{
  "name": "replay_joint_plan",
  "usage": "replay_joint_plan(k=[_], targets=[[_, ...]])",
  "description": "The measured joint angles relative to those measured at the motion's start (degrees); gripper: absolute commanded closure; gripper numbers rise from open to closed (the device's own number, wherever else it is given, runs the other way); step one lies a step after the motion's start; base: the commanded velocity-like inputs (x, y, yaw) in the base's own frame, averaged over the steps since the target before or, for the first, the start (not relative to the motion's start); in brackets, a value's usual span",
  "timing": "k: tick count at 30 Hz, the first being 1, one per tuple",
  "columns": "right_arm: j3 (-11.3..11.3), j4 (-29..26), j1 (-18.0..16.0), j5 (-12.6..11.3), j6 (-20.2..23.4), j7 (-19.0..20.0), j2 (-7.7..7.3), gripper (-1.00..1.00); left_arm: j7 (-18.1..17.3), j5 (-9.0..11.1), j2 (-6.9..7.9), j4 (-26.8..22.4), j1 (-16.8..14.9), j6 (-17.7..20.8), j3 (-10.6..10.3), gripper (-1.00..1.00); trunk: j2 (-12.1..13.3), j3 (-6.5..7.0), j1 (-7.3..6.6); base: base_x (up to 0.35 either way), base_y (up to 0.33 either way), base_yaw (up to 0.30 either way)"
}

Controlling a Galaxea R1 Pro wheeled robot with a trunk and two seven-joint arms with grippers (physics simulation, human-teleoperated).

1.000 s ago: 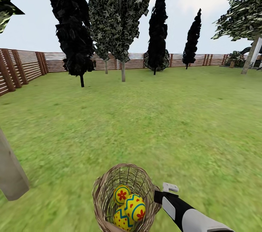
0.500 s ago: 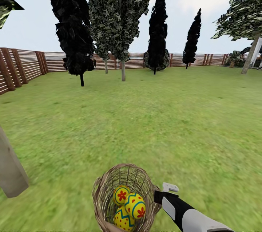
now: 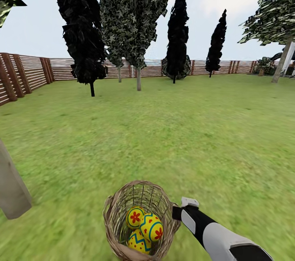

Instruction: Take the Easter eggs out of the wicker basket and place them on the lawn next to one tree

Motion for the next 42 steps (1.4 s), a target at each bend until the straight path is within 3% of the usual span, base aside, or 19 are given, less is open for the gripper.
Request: replay_joint_plan(k=[7,8,9,10,18,27,35,42], targets=[[-0.06,0.0,-0.01,0.06,0.02,0.0,0.0,1.0,0.01,-0.05,-0.12,-0.1,-0.02,0.0,0.32,-1.0,-0.01,-0.01,0.01,0.0,0.0,0.0],[-0.06,0.0,-0.01,0.06,0.02,0.0,0.0,-1.0,0.01,-0.05,-0.12,-0.1,-0.02,0.0,0.33,-1.0,-0.01,-0.01,0.01,0.0,0.0,0.0],[-1.2,-0.17,3.41,-0.21,-5.67,0.08,0.01,-1.0,0.01,-0.05,-0.11,-0.11,-0.03,0.01,0.32,-1.0,0.0,-0.03,0.03,0.0,0.0,0.0],[-1.24,-0.19,4.02,-0.15,-5.86,0.08,0.01,-1.0,0.01,-0.05,-0.12,-0.11,-0.03,0.01,0.32,-1.0,0.01,-0.03,0.03,0.0,0.0,0.0],[-1.27,-0.21,3.99,-0.19,-5.86,0.1,0.02,-1.0,0.04,-0.06,-0.17,-0.09,-0.04,0.01,0.32,-1.0,0.01,-0.02,0.03,0.0,0.0,0.0],[-1.25,-0.2,3.99,-0.21,-5.95,0.1,0.1,-1.0,0.36,-0.45,-0.13,-0.1,-0.04,0.2,0.32,-1.0,3.61,1.59,-1.94,-0.002,0.0,0.0],[-1.26,-0.2,4.01,-0.14,-6.12,0.07,0.1,-1.0,0.54,-0.67,-0.25,-0.02,-0.11,0.18,0.32,-1.0,6.82,3.02,-3.67,-0.274,0.0,0.0],[-1.22,-0.18,4.02,-0.15,-6.29,0.15,0.22,-1.0,0.84,-0.76,-0.26,0.0,-0.12,0.21,0.32,-1.0,9.62,4.28,-5.24,-0.039,0.0,-0.001]])
